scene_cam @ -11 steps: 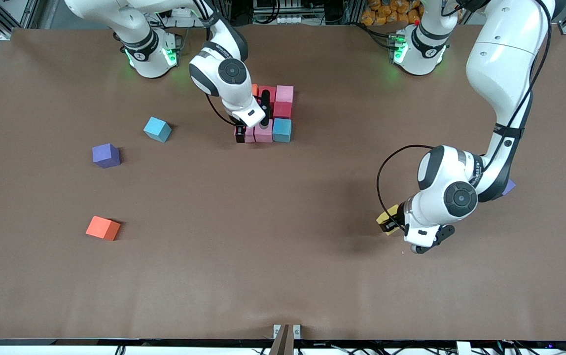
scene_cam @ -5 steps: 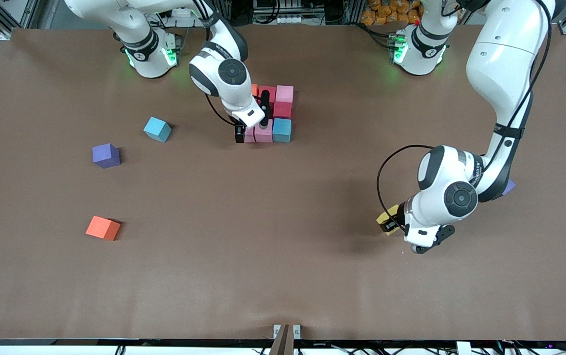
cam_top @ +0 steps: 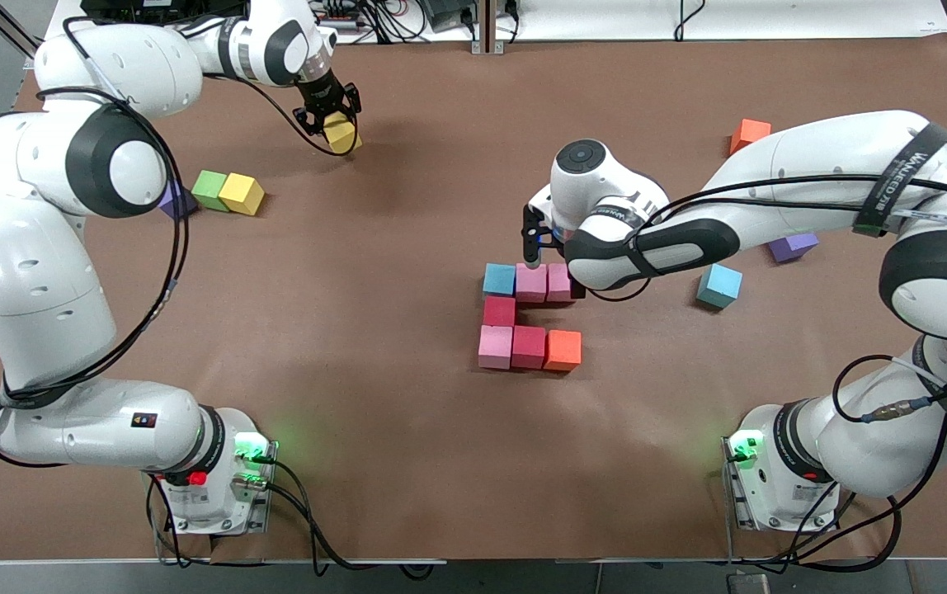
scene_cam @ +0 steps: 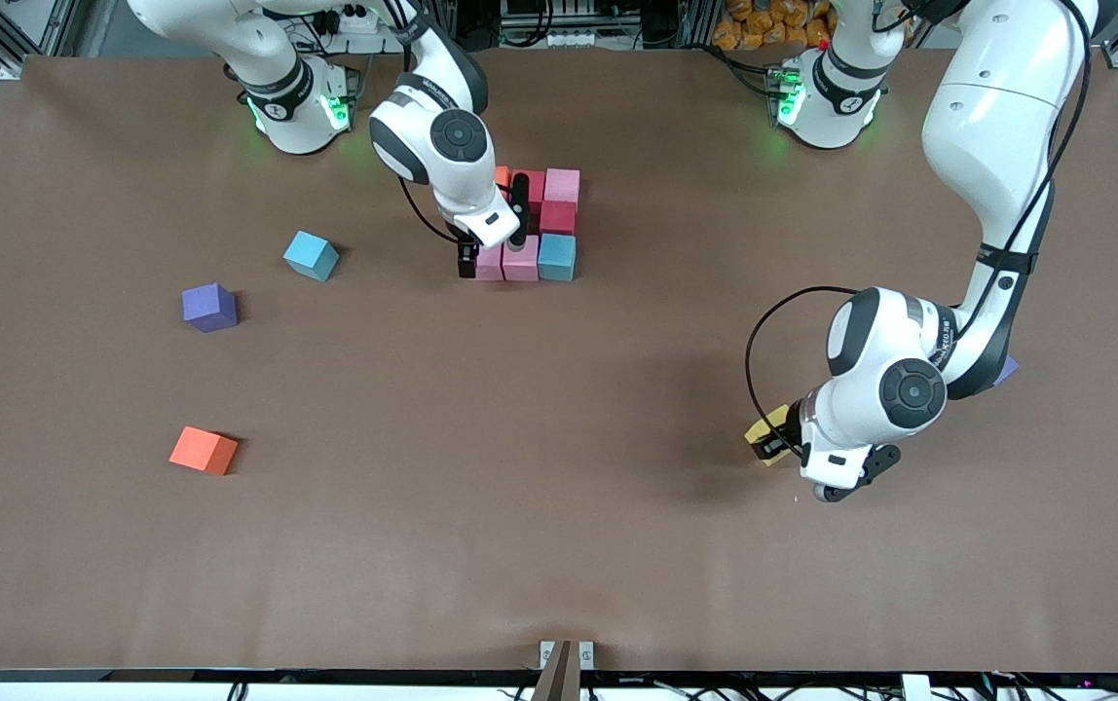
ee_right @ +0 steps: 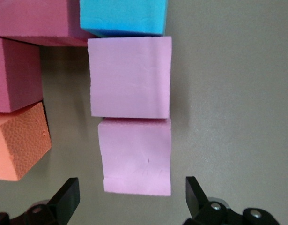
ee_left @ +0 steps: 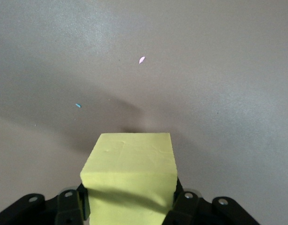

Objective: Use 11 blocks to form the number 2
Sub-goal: 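Move the right gripper to the lone orange block and grasp it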

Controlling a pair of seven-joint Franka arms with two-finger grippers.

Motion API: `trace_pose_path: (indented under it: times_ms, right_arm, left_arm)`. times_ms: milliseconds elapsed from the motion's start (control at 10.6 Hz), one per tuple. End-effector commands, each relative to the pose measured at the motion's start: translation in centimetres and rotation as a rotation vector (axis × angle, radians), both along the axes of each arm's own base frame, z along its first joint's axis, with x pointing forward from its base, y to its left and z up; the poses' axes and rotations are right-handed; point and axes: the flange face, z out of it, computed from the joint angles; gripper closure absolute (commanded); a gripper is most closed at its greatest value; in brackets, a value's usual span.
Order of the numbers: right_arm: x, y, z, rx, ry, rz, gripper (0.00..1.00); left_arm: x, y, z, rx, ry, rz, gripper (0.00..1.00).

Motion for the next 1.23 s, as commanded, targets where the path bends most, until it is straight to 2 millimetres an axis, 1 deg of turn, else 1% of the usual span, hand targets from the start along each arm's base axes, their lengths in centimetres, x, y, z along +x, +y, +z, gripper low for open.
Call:
trace_pose_path:
  times_ms: [0, 95, 284, 474, 663, 852, 947, 1042, 1137]
  right_arm:
    - [0.0, -0.9, 2.5, -0.011, -0.025, -0.011, 0.0]
    - [0.7, -1.6, 3.5, -0.015, -0.033, -0.03, 0.0]
    - [3.1, -3.9, 5.0, -0.006, -0.056, -0.094, 0.0]
    - [6.3, -7.5, 6.3, 0.002, -0.078, -0.191, 0.0]
    - [9.9, -12.2, 7.3, 0.01, -0.098, -0.301, 0.0]
    - [14.0, -17.8, 8.3, 0.035, -0.129, -0.37, 0.0]
    - [15.7, -21.1, 8.4, 0.045, -0.145, -0.402, 0.0]
    - [16.8, -24.0, 8.5, 0.044, -0.153, -0.45, 0.0]
    - [17.6, -27.5, 8.5, 0.038, -0.154, -0.517, 0.0]
  left_arm:
    - [-0.1, 0.0, 1.8, -0.001, -0.02, -0.021, 1.0]
    - [-0.1, -0.1, 1.9, -0.002, -0.021, -0.022, 1.0]
    - [-0.1, -0.1, 1.8, -0.001, -0.018, -0.021, 1.0]
    - [-0.2, -0.2, 1.8, -0.001, -0.018, -0.023, 1.0]
    - [-0.2, -0.4, 1.8, -0.001, -0.018, -0.027, 1.0]
    - [-0.2, -0.3, 1.8, -0.001, -0.018, -0.026, 1.0]
    - [-0.2, -0.4, 1.9, -0.002, -0.02, -0.027, 1.0]
    - [-0.2, -0.3, 1.8, -0.002, -0.018, -0.027, 1.0]
    - [-0.2, -0.4, 1.8, -0.002, -0.018, -0.029, 1.0]
